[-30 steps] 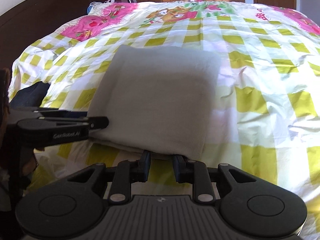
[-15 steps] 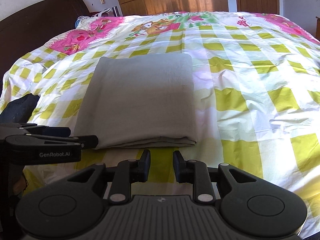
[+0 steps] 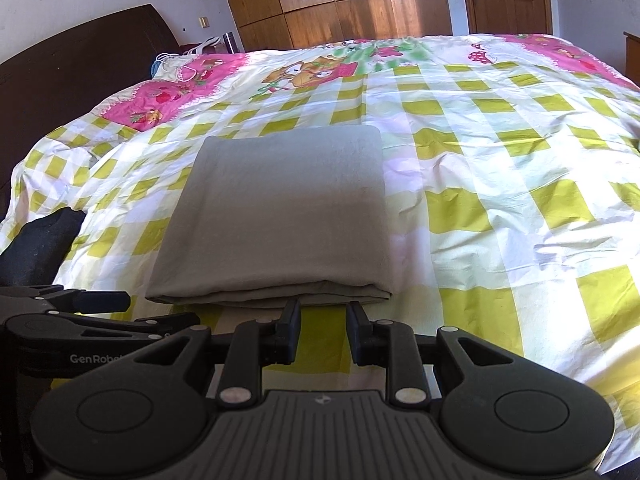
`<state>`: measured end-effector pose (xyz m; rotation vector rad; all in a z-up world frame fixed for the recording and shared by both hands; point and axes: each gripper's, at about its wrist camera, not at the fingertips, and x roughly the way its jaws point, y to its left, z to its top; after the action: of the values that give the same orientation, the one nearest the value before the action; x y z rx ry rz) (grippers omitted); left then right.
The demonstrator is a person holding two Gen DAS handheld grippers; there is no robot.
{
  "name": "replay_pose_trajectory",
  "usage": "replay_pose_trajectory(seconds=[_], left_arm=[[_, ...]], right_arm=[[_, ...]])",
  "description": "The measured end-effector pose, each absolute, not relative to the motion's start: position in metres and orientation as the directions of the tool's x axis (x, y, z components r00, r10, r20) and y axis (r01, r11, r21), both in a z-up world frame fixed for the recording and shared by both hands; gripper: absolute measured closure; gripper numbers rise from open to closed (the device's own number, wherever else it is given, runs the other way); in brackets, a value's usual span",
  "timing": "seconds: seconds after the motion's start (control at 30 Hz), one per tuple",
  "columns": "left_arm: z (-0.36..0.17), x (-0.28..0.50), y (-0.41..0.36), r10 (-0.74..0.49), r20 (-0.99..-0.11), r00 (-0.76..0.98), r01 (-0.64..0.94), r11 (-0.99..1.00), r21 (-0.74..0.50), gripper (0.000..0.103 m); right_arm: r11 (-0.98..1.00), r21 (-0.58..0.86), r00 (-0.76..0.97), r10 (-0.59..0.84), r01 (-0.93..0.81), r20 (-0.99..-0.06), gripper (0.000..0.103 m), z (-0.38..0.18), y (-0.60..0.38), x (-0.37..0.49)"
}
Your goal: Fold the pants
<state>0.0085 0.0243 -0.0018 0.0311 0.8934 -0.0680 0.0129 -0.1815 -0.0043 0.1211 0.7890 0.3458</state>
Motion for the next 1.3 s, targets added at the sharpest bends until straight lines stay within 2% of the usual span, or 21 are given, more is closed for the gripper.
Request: replay_pose_trajectory(seconds=[0.2,0.4,0.6,0.7,1.3], left_arm=[[-0.001,0.005,0.021,-0.009,-0.774,0.633,0.051,0.998,0.030,0.010],[-0.001,0.002,0.024,-0.038,-0.775,0.631,0.037,0.999,-0.018,0.005],[-0.001,0.000,0.025,-0.026,-0.772,0.635,0.021,1.000,-0.016,0.005],[0.000,0.000,0.025,-0.019,-0.766,0.643,0.014,1.000,-0.013,0.002],[0.004,-0.005,0.031,0.014,-0.750,0.662,-0.039,0.999,-0.016,0.000]], right_arm=[[0.933,0.227,0.646,0.359,-0.281,-0.674,0.064,-0.005,-0.177,0.010],[0.927,0.220,0.634,0.369,-0.304,-0.679,0.063,-0.006,-0.174,0.009],[0.918,0.210,0.622,0.384,-0.336,-0.682,0.062,-0.006,-0.168,0.007],[0.915,0.208,0.622,0.390,-0.346,-0.679,0.058,-0.006,-0.166,0.005],[0.920,0.212,0.625,0.381,-0.331,-0.682,0.057,-0.007,-0.168,0.006]])
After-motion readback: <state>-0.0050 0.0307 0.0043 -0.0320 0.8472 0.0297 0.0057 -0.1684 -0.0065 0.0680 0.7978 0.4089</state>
